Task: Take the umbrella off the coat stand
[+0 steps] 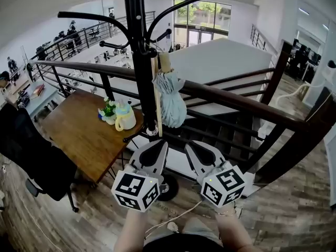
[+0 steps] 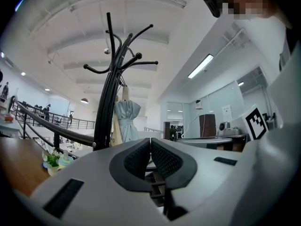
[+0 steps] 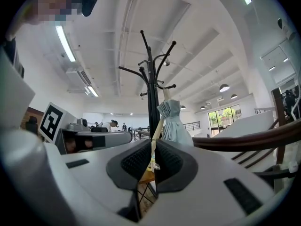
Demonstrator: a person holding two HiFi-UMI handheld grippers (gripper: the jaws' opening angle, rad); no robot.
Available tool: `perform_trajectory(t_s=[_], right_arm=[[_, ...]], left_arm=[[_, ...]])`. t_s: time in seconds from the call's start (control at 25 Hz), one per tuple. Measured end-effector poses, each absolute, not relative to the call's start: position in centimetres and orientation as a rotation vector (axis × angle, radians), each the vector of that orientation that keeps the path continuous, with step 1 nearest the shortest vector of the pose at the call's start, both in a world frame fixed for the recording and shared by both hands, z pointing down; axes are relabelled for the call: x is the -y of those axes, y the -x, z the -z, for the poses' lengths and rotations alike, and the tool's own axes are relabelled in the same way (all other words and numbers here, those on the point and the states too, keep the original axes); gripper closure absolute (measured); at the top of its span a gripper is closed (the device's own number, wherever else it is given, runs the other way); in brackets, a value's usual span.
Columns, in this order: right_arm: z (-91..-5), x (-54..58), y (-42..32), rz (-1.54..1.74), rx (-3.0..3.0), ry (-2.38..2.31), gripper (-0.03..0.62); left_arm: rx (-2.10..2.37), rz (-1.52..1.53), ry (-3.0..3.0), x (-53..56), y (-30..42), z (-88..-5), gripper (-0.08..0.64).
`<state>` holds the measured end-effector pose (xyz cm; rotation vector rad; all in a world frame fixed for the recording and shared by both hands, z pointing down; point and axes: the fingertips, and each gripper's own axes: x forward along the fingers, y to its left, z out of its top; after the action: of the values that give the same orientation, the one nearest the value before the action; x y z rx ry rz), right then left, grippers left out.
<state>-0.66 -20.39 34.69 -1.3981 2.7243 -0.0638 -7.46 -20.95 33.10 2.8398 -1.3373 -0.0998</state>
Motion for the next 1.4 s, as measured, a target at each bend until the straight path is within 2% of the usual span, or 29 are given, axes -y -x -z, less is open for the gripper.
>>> perform_trajectory(t_s=[0.16, 0.32, 0.84, 1.4], right_arm=[[-34.5, 21.8, 0.3, 0.066, -2.734, 1.395, 0.557], [-34.3, 23.5, 0.8, 0.068, -2.756, 1.352, 0.482], [-30.4, 31.0, 0.4, -0.018, -2.787, 1.260, 0.366], [-29.9, 37.4, 2.8, 0.089, -2.936, 1.045, 0.325]], left_arm=[[1.398, 0.106, -2.829, 22.0, 7.7, -32.5, 0.541], [1.493, 0.094, -2.804, 23.2, 8.5, -32.3, 0.541], [1.681, 0.200, -2.712, 27.7, 8.9, -29.7, 0.541], [1.861, 0.248, -2.638, 31.1, 10.0, -28.3, 0.540]])
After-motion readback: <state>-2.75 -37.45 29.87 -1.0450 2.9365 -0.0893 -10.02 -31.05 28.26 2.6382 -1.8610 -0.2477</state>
